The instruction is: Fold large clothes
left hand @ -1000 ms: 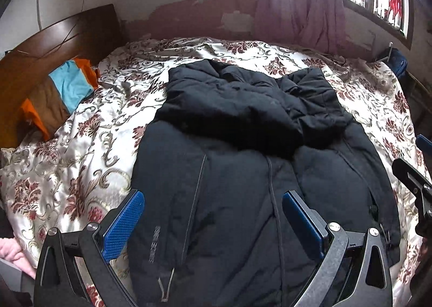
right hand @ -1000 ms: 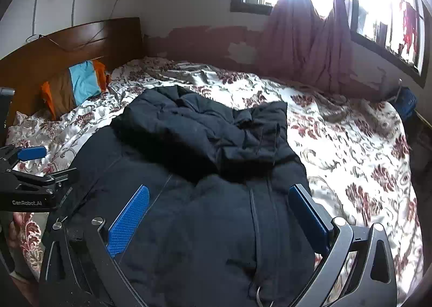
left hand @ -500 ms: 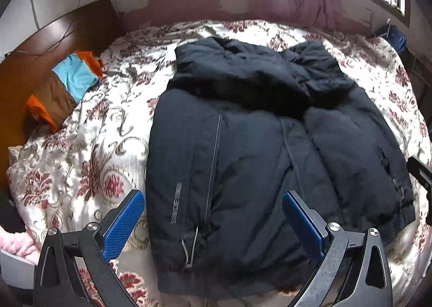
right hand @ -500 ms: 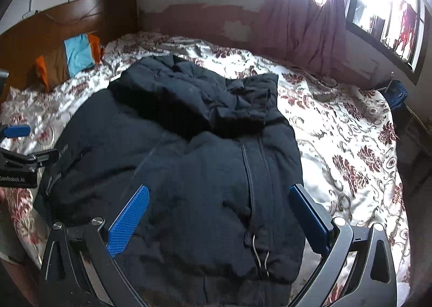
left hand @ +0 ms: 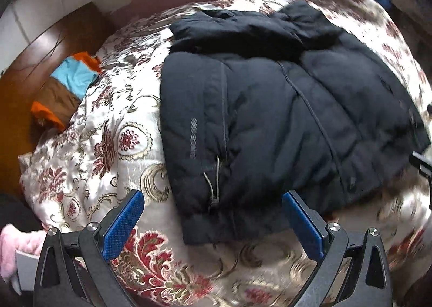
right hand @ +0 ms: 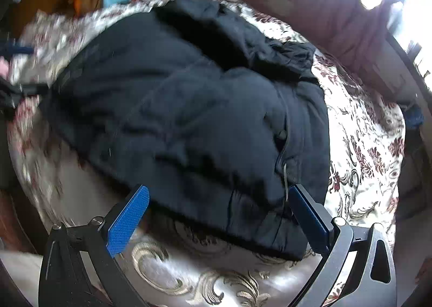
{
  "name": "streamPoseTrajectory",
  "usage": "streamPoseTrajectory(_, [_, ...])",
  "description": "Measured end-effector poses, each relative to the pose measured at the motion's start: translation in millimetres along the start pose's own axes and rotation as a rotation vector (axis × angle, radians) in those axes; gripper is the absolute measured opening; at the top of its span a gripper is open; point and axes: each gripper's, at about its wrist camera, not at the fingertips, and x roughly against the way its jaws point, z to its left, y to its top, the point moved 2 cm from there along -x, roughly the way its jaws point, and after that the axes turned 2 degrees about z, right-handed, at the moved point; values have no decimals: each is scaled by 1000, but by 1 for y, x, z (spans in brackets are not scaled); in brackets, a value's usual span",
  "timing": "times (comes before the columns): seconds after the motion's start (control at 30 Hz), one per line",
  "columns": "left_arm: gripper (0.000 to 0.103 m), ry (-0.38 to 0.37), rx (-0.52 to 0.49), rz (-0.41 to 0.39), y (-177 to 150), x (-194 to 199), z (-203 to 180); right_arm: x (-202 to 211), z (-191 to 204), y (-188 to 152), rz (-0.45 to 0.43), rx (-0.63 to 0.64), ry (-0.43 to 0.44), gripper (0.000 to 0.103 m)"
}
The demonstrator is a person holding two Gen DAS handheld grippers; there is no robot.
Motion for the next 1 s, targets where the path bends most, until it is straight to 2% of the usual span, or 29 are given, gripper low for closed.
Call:
streamPoseTrajectory(0.1, [103, 16, -61, -4, -12, -4, -12, -10, 11, -11, 30, 62, -44, 101])
streamPoseTrajectory(0.27, [103, 22, -107, 3, -27, -12, -30, -24, 28, -20, 56, 163, -150, 101])
streamPoseTrajectory(0.43, [103, 62, -192, 14, -44, -27, -48, -45, 37, -26, 84, 250, -266, 101])
streamPoseTrajectory(0.63, [103, 87, -226, 46, -51, -44, -56, -53, 33, -12, 83, 213, -250, 101])
streamPoseTrajectory(0.8, [103, 48, -221, 53, -49, -46, -58, -49, 28, 3, 49, 233, -258, 101])
streamPoseTrajectory(1.0, [103, 39, -236, 41, -43, -40, -61, -23, 3, 43, -12, 128, -173, 101])
